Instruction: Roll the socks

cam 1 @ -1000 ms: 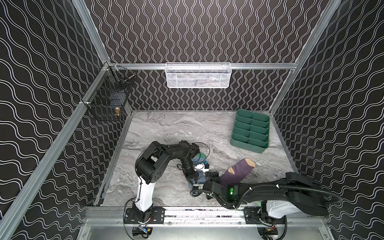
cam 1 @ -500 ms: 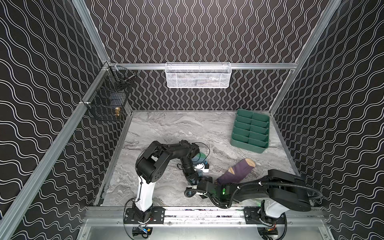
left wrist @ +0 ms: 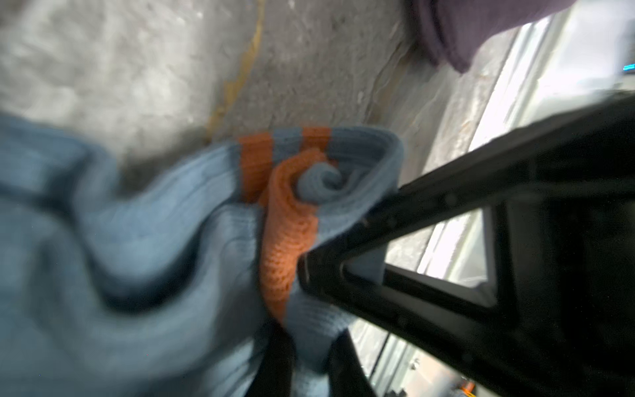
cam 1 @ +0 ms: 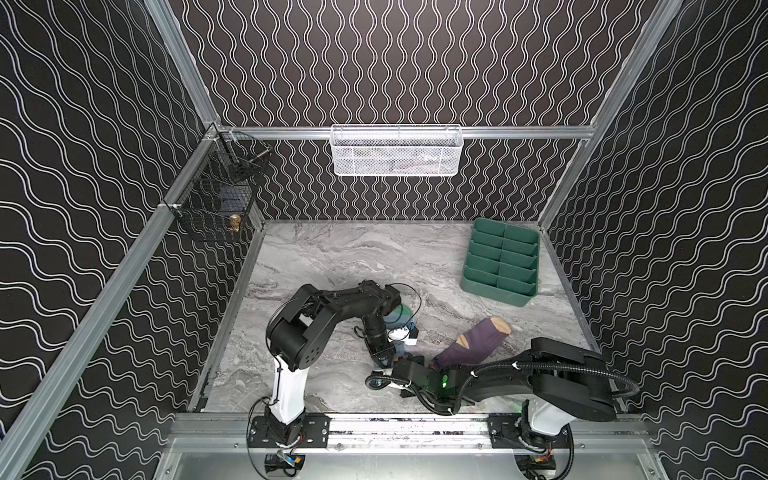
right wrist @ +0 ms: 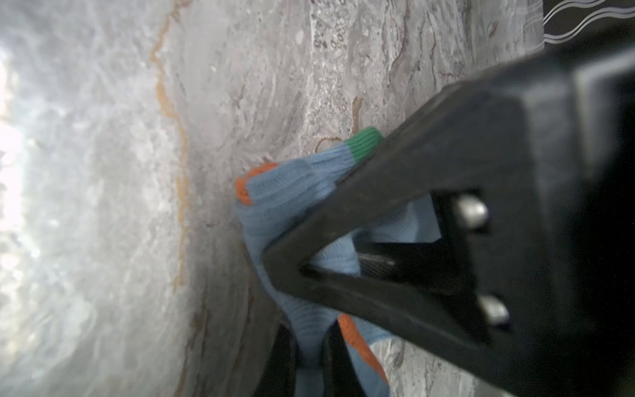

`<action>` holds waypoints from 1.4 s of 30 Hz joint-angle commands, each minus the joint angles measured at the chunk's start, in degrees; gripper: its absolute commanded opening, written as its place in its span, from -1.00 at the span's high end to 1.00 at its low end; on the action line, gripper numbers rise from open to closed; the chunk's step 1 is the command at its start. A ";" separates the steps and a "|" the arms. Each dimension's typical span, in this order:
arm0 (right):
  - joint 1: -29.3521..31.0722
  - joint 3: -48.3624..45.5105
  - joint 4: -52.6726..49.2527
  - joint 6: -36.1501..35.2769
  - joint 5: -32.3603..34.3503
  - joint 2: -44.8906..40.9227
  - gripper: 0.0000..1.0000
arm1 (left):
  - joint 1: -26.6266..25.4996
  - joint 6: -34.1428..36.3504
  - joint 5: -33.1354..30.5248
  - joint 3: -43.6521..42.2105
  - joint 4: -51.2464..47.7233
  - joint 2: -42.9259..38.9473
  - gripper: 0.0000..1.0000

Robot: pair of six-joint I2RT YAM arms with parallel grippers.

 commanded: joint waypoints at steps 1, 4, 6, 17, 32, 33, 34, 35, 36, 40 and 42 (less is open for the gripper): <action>0.15 -0.10 -13.54 2.94 -5.55 -0.21 1.00 | 0.17 -1.91 -16.50 -0.58 11.57 -1.72 0.57; -0.32 0.66 -15.44 4.53 -4.91 -0.50 1.00 | 0.17 -3.04 -16.45 -2.21 12.57 -5.89 0.39; -1.09 1.39 -17.14 5.56 -5.16 -0.82 1.00 | 0.17 -4.04 -17.70 -3.74 13.73 -9.38 0.32; -6.47 10.05 -28.00 7.32 -16.59 -2.00 1.00 | 1.83 -9.27 -51.13 -12.86 24.32 -36.80 0.26; -24.86 25.78 -42.19 5.55 -46.49 11.03 1.00 | 2.07 3.91 -19.02 -12.09 14.28 -64.47 0.04; -25.88 26.99 -43.26 5.41 -47.37 12.69 1.00 | 1.99 4.11 -16.54 -11.94 13.67 -63.53 0.03; -26.72 28.16 -44.35 5.19 -48.44 13.63 1.00 | 1.95 4.60 -14.48 -12.12 12.82 -62.23 0.02; -27.44 29.27 -45.36 4.89 -49.44 16.28 1.00 | 1.61 5.13 -13.68 -12.54 12.16 -61.10 0.02; -28.05 30.28 -45.97 4.75 -50.04 17.46 1.00 | 0.51 4.74 -14.53 -13.19 12.29 -59.21 0.03; -30.12 33.90 -47.93 3.80 -53.43 21.94 1.00 | -12.22 3.96 -26.60 -17.63 14.40 -53.33 0.02; -30.73 34.61 -48.04 3.30 -54.12 23.31 1.00 | -18.29 3.80 -32.76 -20.83 17.02 -49.92 0.02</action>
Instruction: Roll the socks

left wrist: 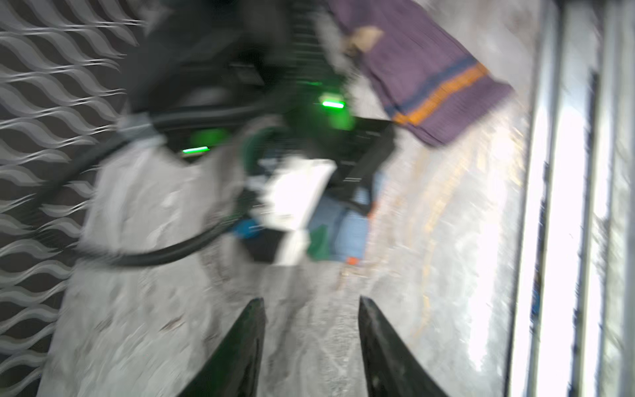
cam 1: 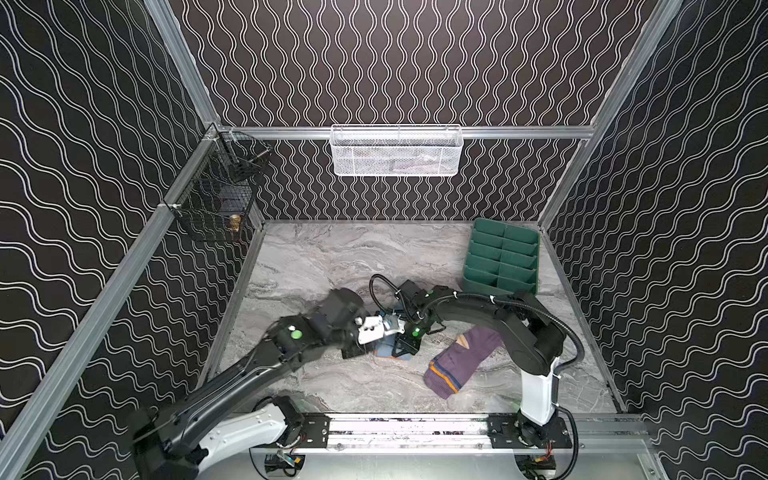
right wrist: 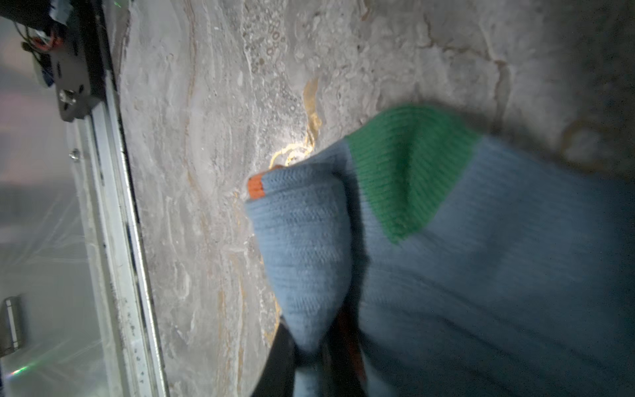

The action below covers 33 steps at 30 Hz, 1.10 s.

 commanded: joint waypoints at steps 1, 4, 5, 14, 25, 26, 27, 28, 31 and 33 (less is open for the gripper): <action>-0.83 0.12 -4.68 -2.10 4.41 3.44 1.00 | -7.70 0.14 -9.69 -3.82 2.39 5.14 0.03; -1.55 0.72 -4.74 -2.44 4.59 5.07 1.00 | -11.50 0.08 -14.27 -6.51 6.01 12.00 0.09; -1.69 0.96 -4.81 -2.61 4.71 5.49 1.00 | -11.95 0.11 -16.31 -7.63 8.26 14.37 0.10; -2.26 1.22 -5.22 -3.65 3.36 6.56 1.00 | -12.09 -0.04 -28.13 -9.92 21.98 26.30 0.08; -2.32 3.07 -7.64 -4.40 0.72 8.46 1.00 | -12.09 1.92 -30.76 -12.04 29.70 30.76 0.04; -2.28 3.24 -7.85 -4.54 0.52 8.63 1.00 | -12.09 2.19 -30.57 -12.32 30.78 30.67 0.03; -2.30 3.42 -8.05 -4.55 0.37 8.81 1.00 | -12.09 2.38 -29.93 -12.46 31.43 30.65 0.03; -2.32 3.60 -8.27 -4.55 0.24 9.06 1.00 | -12.09 2.58 -29.39 -12.64 31.76 30.90 0.04; -2.42 4.00 -8.86 -4.63 0.07 9.00 1.00 | -12.09 2.35 -28.29 -12.05 30.21 32.28 0.25; -2.45 4.08 -8.86 -4.67 -0.16 8.51 1.00 | -12.09 2.10 -27.05 -11.37 28.83 33.16 0.59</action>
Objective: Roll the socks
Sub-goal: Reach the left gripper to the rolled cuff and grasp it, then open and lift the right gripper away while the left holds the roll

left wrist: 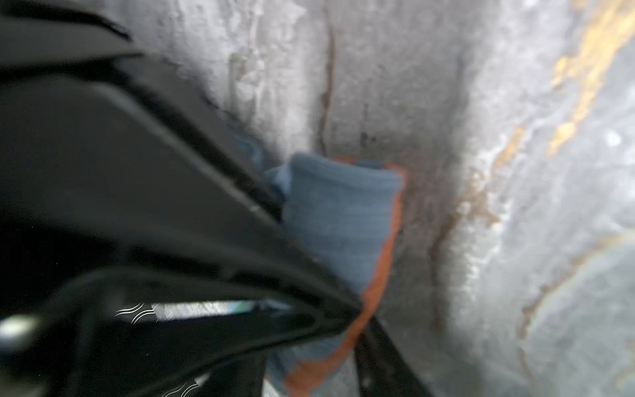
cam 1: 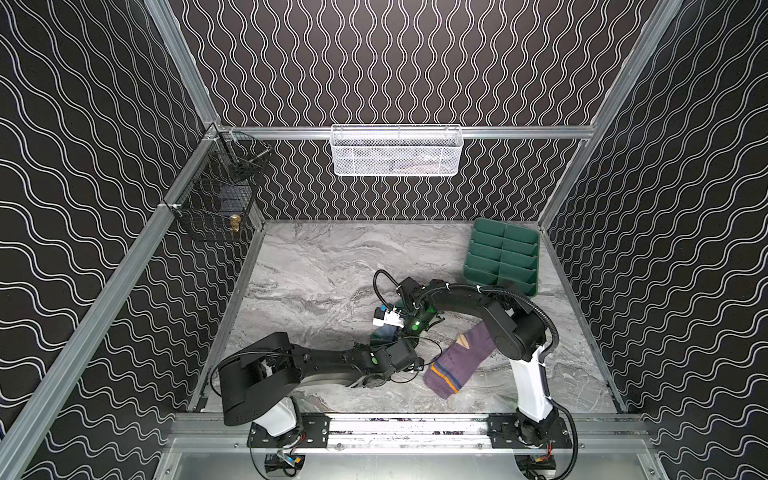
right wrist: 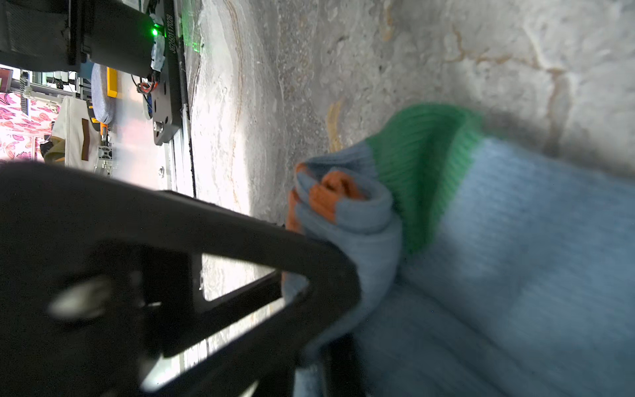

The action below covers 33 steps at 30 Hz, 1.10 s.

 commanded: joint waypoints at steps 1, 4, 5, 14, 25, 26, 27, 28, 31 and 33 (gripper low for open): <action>0.63 -0.84 -3.12 -1.70 11.90 1.13 1.00 | 0.19 0.04 6.32 0.82 -0.13 2.10 0.75; 0.63 -0.74 -3.09 -1.38 12.03 0.33 0.91 | 0.28 -1.95 11.85 3.68 -6.23 3.05 1.00; 0.56 -0.84 -2.87 -1.12 12.39 0.02 0.79 | 0.20 -2.83 14.06 4.44 -8.40 3.60 1.00; 0.07 -7.75 6.49 0.43 18.99 -11.62 -0.34 | 0.19 -7.00 21.42 6.09 -14.70 9.47 1.00; -5.63 -11.66 15.86 9.39 34.78 -26.93 -0.50 | 1.90 -6.68 25.10 8.11 -17.01 8.34 1.00; -6.75 -11.90 17.45 11.05 35.48 -29.61 -0.51 | 2.98 -6.65 27.31 8.81 -18.29 7.85 1.00; -7.58 -12.30 19.90 12.98 36.33 -32.47 -0.50 | 4.23 -6.61 29.64 9.58 -19.64 7.71 1.00; -8.15 -13.09 22.05 14.52 37.52 -34.86 -0.57 | 5.29 -6.52 31.47 10.26 -20.63 7.82 1.00; -8.58 -15.77 28.24 17.73 42.90 -42.54 -0.62 | 8.13 -6.14 36.47 12.73 -23.61 9.34 1.00; -8.60 -16.99 30.34 19.25 45.83 -47.04 -0.62 | 10.05 -5.86 39.76 15.29 -26.56 10.89 1.00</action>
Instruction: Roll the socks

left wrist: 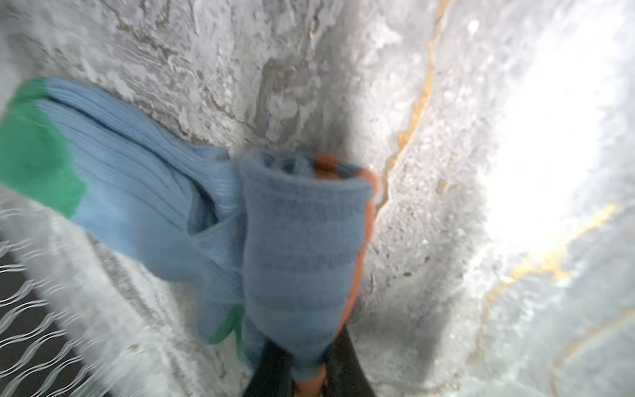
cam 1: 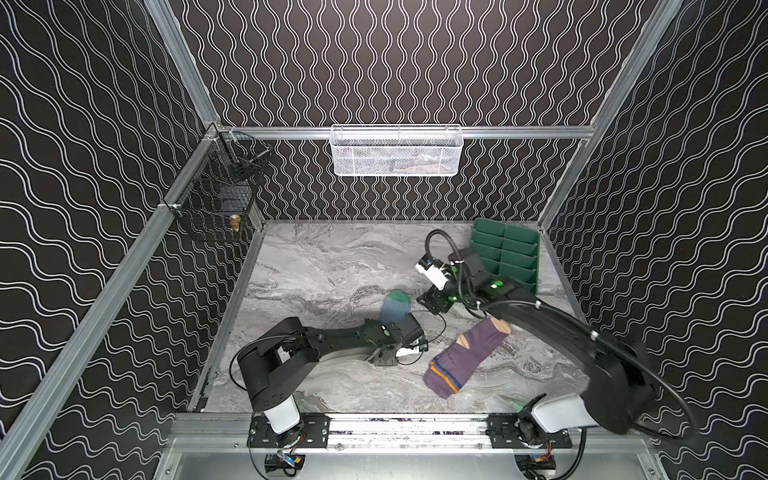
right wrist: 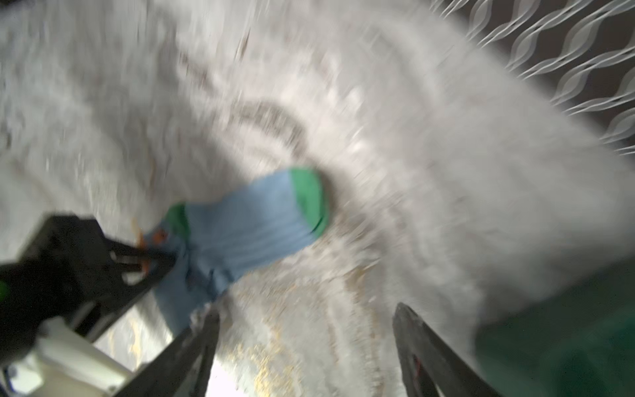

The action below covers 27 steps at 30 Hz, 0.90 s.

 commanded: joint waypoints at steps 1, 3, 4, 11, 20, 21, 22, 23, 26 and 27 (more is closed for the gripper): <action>-0.18 -1.80 7.51 5.73 7.46 -5.59 -0.61 | 2.24 -0.51 26.35 2.07 -12.27 3.89 1.00; 0.08 -3.23 7.01 6.51 7.38 -9.54 -0.57 | 3.78 -0.47 28.84 4.31 -14.83 5.76 1.00; 0.47 -3.77 6.36 6.75 7.02 -11.65 -0.55 | 4.29 -0.42 29.63 5.07 -15.51 6.58 1.00; 21.76 -20.25 6.86 -5.99 18.71 -26.33 -0.47 | 8.29 -1.17 30.61 9.81 -19.15 9.21 1.00; 44.29 -36.03 18.12 -24.17 31.57 -23.56 -0.42 | 10.56 2.43 34.12 18.72 -27.45 13.02 1.00; 45.09 -37.70 21.41 -26.84 31.80 -21.89 -0.44 | 11.00 2.58 34.64 19.11 -27.83 13.46 1.00; 45.40 -38.71 24.09 -28.58 32.23 -20.47 -0.44 | 11.27 2.40 34.80 19.26 -27.97 13.81 1.00; 45.52 -39.71 27.02 -29.85 33.00 -18.26 -0.45 | 11.51 2.35 34.93 19.17 -27.98 14.08 1.00; 45.57 -40.69 34.98 -31.53 34.76 -12.60 -0.48 | 11.51 2.05 34.42 18.30 -27.37 14.81 1.00; 45.51 -40.98 37.56 -32.67 34.32 -10.99 -0.50 | 11.58 2.00 34.52 18.05 -27.17 15.14 1.00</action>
